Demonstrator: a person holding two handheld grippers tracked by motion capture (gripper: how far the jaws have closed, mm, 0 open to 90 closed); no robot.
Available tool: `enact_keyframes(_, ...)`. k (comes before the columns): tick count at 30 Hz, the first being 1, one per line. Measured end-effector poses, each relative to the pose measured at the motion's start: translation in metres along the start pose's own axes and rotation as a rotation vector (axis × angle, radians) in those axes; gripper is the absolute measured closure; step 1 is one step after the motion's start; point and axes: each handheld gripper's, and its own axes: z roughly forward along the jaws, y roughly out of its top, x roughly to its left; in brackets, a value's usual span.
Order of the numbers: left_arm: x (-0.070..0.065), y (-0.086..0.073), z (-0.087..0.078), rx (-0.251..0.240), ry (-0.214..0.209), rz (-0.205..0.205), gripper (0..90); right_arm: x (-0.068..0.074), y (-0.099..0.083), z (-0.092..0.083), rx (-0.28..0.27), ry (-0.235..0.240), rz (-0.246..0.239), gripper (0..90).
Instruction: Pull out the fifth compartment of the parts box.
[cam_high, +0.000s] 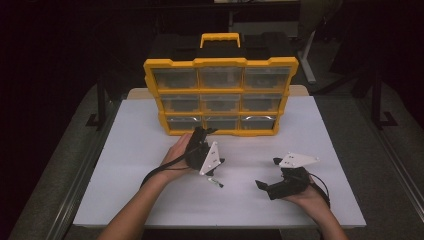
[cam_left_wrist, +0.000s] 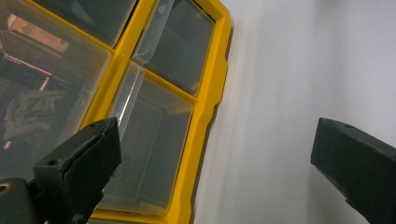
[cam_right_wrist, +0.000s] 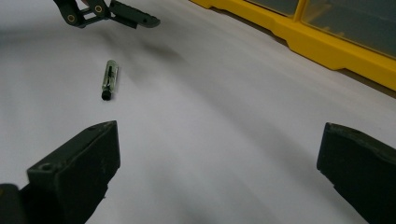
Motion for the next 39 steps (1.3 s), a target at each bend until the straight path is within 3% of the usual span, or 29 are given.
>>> enact_keyframes(6,0.0007,0.0018,-0.0018,0.008,0.016,0.046,1.9,-0.0016,0.0,-0.0012,-0.007,0.002,0.013,0.0)
enact_keyframes(15,0.0027,0.0027,-0.0032,0.01,0.044,0.062,1.9,-0.0015,0.0003,0.0005,-0.003,0.002,0.011,0.0)
enact_keyframes(19,0.0004,0.0023,-0.0022,0.017,0.067,0.1,1.9,-0.0021,0.0003,-0.0006,-0.005,0.0,0.012,0.0)
enact_keyframes(27,0.0002,0.0036,-0.0028,0.016,0.106,0.138,1.9,-0.0008,0.001,-0.0001,-0.006,0.0,0.005,0.0)
enact_keyframes(31,0.0,0.0035,-0.0033,0.027,0.125,0.184,1.9,0.0009,0.0012,-0.0006,-0.005,0.0,0.005,0.0)
enact_keyframes(33,0.0007,0.0028,-0.0037,0.027,0.128,0.178,1.9,0.0006,0.0013,0.0,-0.005,0.001,0.005,0.0)
enact_keyframes(39,0.0016,0.0017,-0.0042,0.031,0.145,0.213,1.9,0.0007,0.0013,0.0003,0.0,0.0,0.008,0.0)
